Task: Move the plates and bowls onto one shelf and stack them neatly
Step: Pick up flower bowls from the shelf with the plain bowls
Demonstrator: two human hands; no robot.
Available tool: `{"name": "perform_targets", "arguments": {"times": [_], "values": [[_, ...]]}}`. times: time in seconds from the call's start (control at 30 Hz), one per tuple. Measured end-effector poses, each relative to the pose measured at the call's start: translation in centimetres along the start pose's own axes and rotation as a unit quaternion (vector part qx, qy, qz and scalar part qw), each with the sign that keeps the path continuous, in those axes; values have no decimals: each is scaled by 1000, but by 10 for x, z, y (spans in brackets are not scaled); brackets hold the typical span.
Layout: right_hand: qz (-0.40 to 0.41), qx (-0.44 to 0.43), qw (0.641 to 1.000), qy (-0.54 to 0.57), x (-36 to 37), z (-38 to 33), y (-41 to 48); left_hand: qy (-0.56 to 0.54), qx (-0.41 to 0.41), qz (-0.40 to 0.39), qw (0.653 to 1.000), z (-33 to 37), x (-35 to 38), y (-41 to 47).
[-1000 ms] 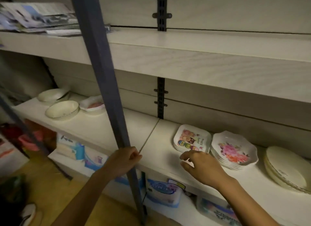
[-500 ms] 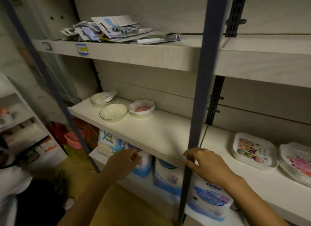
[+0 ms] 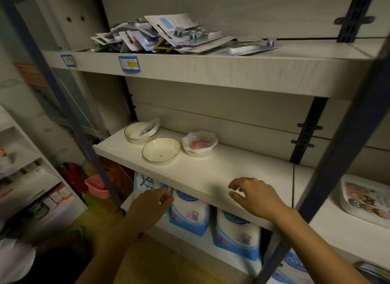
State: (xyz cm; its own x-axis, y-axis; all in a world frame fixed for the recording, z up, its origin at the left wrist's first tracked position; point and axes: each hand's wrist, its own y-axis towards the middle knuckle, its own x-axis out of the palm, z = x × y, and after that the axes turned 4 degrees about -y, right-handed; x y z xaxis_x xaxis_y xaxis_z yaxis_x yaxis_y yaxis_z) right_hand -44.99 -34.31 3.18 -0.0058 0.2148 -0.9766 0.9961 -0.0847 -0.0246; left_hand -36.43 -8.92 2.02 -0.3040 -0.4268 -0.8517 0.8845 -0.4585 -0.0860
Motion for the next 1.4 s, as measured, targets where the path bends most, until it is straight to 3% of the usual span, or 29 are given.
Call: {"name": "perform_targets", "arguments": {"times": [0.4, 0.67, 1.07, 1.2, 1.4], "values": [[9, 58, 998, -21, 11, -2, 137, 23, 41, -7, 999, -40, -42, 117], [-24, 201, 979, -11, 29, 0, 210, 15, 81, -12, 997, -48, -59, 188], [-58, 388, 920, 17, 50, -6, 286, 39, 143, -65, 987, -81, -84, 260], [-83, 414, 906, 16, 50, -8, 294, 14, 155, -72, 985, -94, -89, 274], [-63, 413, 901, 120, 48, 0, 296, -6, 159, -106, 982, -103, -88, 297]]}}
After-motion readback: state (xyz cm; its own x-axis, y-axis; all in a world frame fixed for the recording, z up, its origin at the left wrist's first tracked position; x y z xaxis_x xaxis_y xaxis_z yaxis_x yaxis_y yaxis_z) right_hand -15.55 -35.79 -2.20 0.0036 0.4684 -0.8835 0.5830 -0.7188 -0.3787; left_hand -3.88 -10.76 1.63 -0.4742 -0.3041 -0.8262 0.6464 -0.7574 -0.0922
